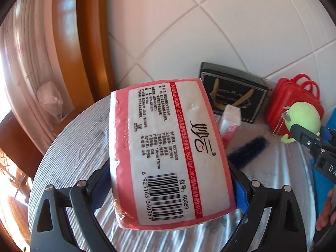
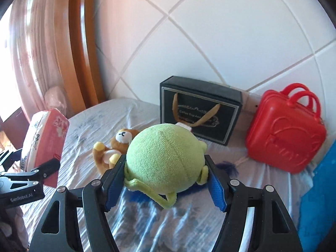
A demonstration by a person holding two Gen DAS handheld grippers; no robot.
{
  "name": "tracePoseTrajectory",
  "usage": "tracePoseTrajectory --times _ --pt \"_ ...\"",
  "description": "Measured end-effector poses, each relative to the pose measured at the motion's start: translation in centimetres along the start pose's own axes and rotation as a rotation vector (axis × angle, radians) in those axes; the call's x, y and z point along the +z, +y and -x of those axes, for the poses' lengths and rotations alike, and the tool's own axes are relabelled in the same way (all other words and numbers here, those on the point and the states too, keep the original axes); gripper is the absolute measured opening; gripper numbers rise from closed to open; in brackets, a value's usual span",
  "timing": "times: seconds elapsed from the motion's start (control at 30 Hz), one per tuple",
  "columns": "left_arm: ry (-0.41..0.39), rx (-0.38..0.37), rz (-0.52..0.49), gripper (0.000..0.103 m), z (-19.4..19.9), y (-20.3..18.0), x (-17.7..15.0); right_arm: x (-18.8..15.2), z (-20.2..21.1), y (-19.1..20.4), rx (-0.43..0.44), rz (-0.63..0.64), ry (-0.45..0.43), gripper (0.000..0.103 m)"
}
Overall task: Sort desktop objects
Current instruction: 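Lift the tissue pack and green plush and carry them over the blue bin, then open both tools to drop the tissue pack and green plush into the bin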
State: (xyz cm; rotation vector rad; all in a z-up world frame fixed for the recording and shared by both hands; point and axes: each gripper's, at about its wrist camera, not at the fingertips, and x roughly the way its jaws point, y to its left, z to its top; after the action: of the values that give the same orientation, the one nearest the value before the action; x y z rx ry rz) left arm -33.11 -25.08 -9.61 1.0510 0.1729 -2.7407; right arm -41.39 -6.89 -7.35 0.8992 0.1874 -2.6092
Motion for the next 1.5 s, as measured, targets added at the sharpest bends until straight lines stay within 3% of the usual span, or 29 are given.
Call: tracePoseTrajectory --times 0.4,0.73,0.93,1.23,1.5 --pt "-0.127 -0.309 -0.236 0.094 11.0 -13.4 -1.0 -3.5 19.8 -6.4 -0.275 -0.133 -0.155 0.07" --pt "-0.22 -0.589 -0.438 0.094 20.0 -29.2 -2.3 -8.6 34.9 -14.2 -0.535 -0.269 -0.248 0.07" --pt "-0.234 -0.742 -0.563 0.094 24.5 -38.8 -5.3 -12.6 41.0 -20.8 -0.683 -0.36 -0.247 0.07" --pt "-0.209 -0.834 -0.672 0.095 28.4 -49.1 -9.3 -17.9 46.8 -29.3 -0.828 -0.454 -0.238 0.07" --pt "-0.178 -0.754 -0.733 0.096 27.9 -53.8 -10.9 -20.5 47.3 -35.0 -0.856 -0.503 -0.173 0.073"
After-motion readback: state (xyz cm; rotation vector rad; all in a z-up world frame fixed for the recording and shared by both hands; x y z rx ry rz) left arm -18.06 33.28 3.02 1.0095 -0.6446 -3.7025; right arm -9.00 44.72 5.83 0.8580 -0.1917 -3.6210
